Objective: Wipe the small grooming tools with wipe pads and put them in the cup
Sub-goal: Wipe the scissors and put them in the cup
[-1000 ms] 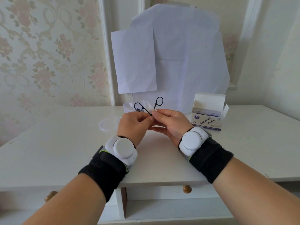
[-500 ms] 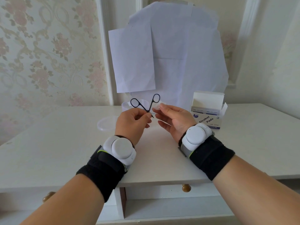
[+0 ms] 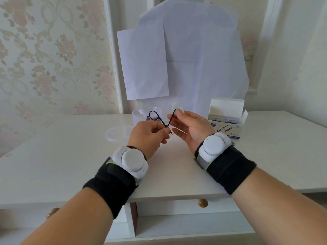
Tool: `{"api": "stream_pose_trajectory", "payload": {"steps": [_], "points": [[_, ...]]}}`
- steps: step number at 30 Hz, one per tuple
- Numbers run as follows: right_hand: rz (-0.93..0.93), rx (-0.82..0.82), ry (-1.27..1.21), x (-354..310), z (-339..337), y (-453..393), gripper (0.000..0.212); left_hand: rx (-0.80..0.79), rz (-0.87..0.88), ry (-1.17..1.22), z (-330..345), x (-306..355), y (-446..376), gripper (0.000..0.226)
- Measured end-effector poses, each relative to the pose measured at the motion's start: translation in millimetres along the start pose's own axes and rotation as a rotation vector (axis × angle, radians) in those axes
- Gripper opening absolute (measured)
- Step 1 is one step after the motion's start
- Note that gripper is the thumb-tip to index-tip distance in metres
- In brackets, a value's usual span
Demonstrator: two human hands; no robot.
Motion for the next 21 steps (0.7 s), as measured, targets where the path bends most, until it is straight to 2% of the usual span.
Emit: {"api": "stream_pose_trajectory", "payload": {"steps": [6, 12, 16, 21], "points": [[-0.102, 0.033, 0.116, -3, 0, 1, 0.016, -0.008, -0.005, -0.042, 1, 0, 1, 0.018], [-0.436, 0.149, 0.572, -19, -2, 4, 0.016, 0.107, 0.058, -0.184, 2, 4, -1, 0.016], [-0.479, 0.192, 0.704, -16, -4, 1, 0.022, 0.052, 0.023, -0.186, 6, 2, 0, 0.017], [-0.622, 0.176, 1.091, -16, 0, -1, 0.027, -0.018, -0.019, -0.216, 9, -3, -2, 0.018]]}}
Point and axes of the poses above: each hand's wrist, its own y-axis away from the middle knuckle, its own z-axis out of the palm, x = y × z, the point moved 4 cm from there along -y, towards the middle knuckle, and after that the axes turned 1 degree about x, right-handed, at the moved point
